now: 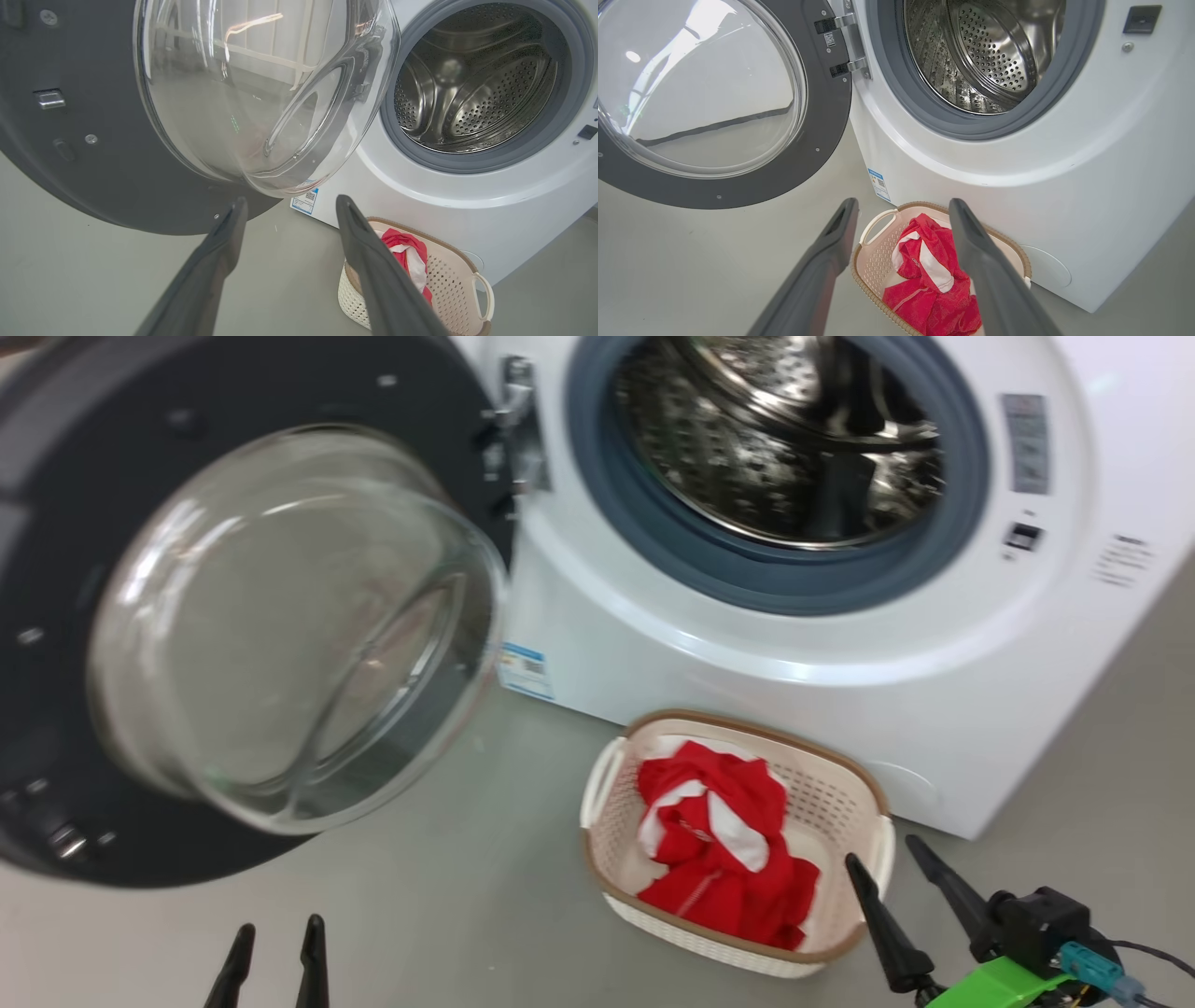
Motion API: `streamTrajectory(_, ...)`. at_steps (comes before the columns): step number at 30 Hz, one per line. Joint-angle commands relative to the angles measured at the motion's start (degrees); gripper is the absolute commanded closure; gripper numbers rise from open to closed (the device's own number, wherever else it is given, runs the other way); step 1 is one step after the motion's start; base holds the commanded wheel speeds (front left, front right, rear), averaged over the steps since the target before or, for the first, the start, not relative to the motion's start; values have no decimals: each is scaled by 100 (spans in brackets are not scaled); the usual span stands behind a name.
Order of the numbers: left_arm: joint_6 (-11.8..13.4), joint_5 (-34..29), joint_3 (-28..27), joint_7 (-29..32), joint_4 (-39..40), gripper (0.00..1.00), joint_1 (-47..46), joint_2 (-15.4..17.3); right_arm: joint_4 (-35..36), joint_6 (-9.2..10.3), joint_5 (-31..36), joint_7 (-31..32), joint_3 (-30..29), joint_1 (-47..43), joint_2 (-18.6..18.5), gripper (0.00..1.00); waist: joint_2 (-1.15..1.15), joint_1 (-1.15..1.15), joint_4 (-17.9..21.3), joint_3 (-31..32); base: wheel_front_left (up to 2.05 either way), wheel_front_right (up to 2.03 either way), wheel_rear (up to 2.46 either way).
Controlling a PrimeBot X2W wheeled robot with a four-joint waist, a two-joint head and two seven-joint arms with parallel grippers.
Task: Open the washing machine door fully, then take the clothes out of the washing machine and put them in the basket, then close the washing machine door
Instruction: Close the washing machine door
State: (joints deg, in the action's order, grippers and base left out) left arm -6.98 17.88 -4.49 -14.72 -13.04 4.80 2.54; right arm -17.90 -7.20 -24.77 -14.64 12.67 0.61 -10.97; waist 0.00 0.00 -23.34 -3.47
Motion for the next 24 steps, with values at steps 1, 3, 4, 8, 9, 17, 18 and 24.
streamTrajectory(1,58,23,-161,-28,124,0,-47,35,102,-29,-43,-36,151,248,-85,0,0,0,-408,142,0,0,0)
streamTrajectory(3,77,49,-151,-28,127,0,-3,35,81,-29,-56,-36,231,278,-79,0,0,0,-523,147,0,0,0)
streamTrajectory(4,98,75,-160,-28,148,0,22,34,71,-29,-59,-36,291,319,-78,0,0,0,-546,126,0,0,0)
streamTrajectory(8,203,260,-209,-28,274,0,117,34,-19,-29,-100,-36,557,540,-95,0,0,0,-605,70,0,0,0)
streamTrajectory(9,230,308,-222,-28,307,0,141,34,-47,-29,-117,-36,621,595,-102,0,0,0,-615,59,0,0,0)
streamTrajectory(17,368,496,-256,-28,484,0,277,34,-231,-29,-264,-36,1049,923,-164,0,0,0,-651,9,0,0,0)
streamTrajectory(18,381,508,-252,-28,502,0,288,34,-243,-29,-279,-36,1070,938,-171,0,0,0,-652,11,0,0,0)
streamTrajectory(24,344,622,-372,-28,717,86,238,34,-256,-29,-332,-36,1111,917,-171,0,0,0,-636,23,0,0,0)
